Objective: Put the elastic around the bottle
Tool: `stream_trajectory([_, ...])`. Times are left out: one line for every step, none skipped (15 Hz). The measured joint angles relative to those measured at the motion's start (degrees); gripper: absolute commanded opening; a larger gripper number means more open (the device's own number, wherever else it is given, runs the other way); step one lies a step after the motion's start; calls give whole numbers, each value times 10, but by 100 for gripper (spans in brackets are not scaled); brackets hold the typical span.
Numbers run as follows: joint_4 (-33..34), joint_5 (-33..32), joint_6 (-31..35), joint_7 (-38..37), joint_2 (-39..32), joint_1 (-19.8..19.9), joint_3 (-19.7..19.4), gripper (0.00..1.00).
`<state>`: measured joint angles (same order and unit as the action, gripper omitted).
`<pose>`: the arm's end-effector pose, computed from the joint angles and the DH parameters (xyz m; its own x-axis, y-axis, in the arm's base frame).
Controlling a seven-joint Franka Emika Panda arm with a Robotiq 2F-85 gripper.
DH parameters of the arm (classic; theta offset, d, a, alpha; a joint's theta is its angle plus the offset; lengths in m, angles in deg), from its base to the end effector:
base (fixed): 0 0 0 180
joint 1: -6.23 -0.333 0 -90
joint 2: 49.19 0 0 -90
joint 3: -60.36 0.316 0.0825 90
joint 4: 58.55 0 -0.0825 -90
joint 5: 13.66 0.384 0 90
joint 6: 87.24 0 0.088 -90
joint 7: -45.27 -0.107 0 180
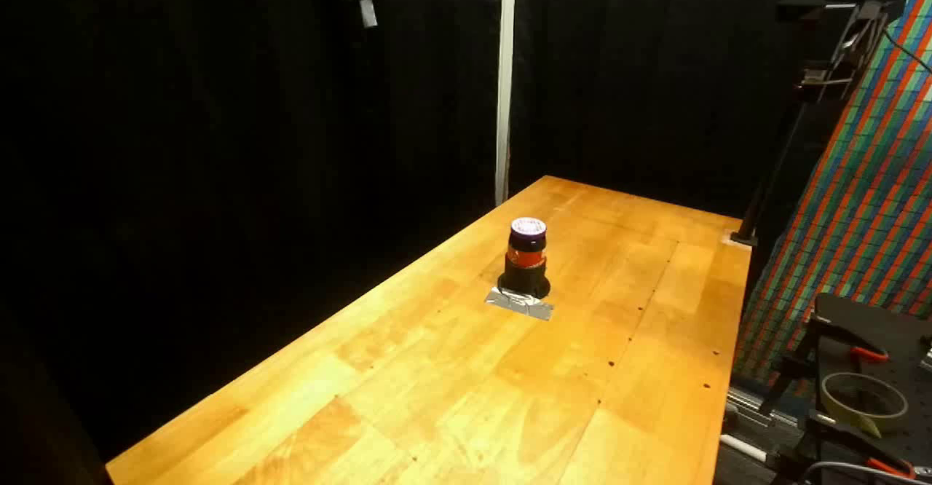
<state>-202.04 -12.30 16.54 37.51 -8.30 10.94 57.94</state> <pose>0.3360 -0.0417 0.5173 0.9674 -0.2528 0.0129 -0.2518 -0.9663 -0.0530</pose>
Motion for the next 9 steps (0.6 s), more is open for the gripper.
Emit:
stream_trajectory([2, 0, 0, 0, 0, 0, 0, 100])
stream_trajectory([4, 0, 0, 0, 1, 0, 0, 100])
stream_trajectory([5, 0, 0, 0, 3, 0, 0, 100])
stream_trajectory([5, 0, 0, 0, 3, 0, 0, 100])
stream_trajectory([5, 0, 0, 0, 3, 0, 0, 100])
stream_trajectory([4, 0, 0, 0, 2, 0, 0, 100])
stream_trajectory([4, 0, 0, 3, -1, 0, 0, 100])
stream_trajectory([5, 0, 2, 10, -9, -2, 0, 100])
stream_trajectory([9, 1, 5, 22, -23, -5, 0, 100])
